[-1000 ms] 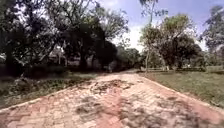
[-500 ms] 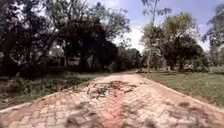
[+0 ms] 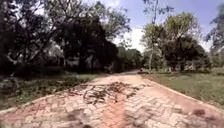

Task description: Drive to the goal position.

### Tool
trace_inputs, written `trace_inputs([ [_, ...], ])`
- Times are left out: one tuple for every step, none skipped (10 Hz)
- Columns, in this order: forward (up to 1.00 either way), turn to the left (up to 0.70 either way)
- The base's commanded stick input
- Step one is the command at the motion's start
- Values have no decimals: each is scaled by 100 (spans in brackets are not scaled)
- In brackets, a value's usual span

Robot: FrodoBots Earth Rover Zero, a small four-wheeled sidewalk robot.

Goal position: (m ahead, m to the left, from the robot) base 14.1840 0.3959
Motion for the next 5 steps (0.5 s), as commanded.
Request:
trace_inputs([
  [70,0],
  [70,0],
  [70,0],
  [70,-3],
  [70,-35],
])
